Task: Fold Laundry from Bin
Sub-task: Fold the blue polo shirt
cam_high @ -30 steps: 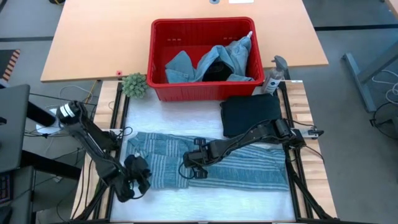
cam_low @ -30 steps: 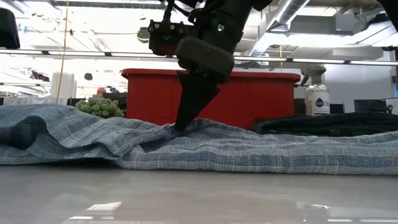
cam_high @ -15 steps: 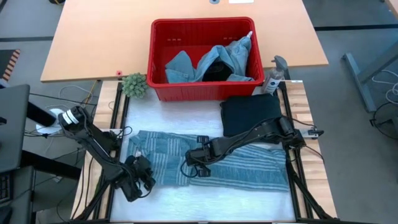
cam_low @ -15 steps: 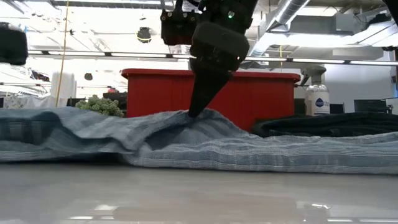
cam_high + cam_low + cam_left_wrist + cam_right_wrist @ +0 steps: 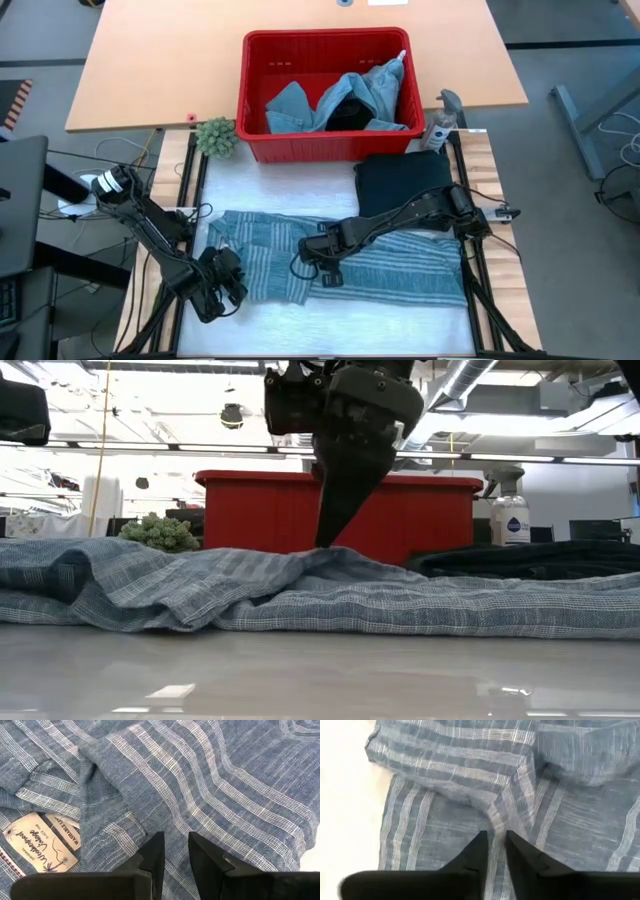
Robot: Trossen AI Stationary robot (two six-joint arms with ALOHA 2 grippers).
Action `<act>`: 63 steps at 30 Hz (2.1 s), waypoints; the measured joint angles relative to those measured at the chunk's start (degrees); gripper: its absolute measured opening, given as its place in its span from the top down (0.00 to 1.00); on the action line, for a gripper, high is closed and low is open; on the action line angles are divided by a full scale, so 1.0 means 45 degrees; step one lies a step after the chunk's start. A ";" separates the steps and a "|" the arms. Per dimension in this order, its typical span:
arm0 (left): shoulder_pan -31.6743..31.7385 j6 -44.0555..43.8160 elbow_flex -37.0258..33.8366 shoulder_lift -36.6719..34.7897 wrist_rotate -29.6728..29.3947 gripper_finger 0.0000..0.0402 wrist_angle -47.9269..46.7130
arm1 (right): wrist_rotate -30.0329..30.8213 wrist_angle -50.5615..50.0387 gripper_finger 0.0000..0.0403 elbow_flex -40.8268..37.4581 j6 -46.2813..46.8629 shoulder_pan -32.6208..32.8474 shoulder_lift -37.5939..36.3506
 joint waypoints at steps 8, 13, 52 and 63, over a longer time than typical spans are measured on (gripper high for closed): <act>-0.0029 -0.0622 -0.0010 -0.0393 -0.0471 0.81 0.0572 | 0.0632 -0.0406 0.53 -0.0005 -0.0235 -0.0332 -0.0139; -0.0029 -0.0486 -0.0005 -0.1404 -0.2887 0.81 0.1523 | 0.0094 -0.0213 0.57 -0.0010 -0.0207 -0.0349 -0.0755; 0.1930 0.4650 -0.0597 0.2348 -0.0194 0.99 0.6714 | -0.1163 0.7396 0.96 -0.2924 0.0944 -0.0419 0.0072; 0.1371 0.4674 -0.0602 0.1935 0.1564 0.99 0.6129 | -0.1338 0.6754 0.96 -0.2905 0.1256 -0.0668 0.0675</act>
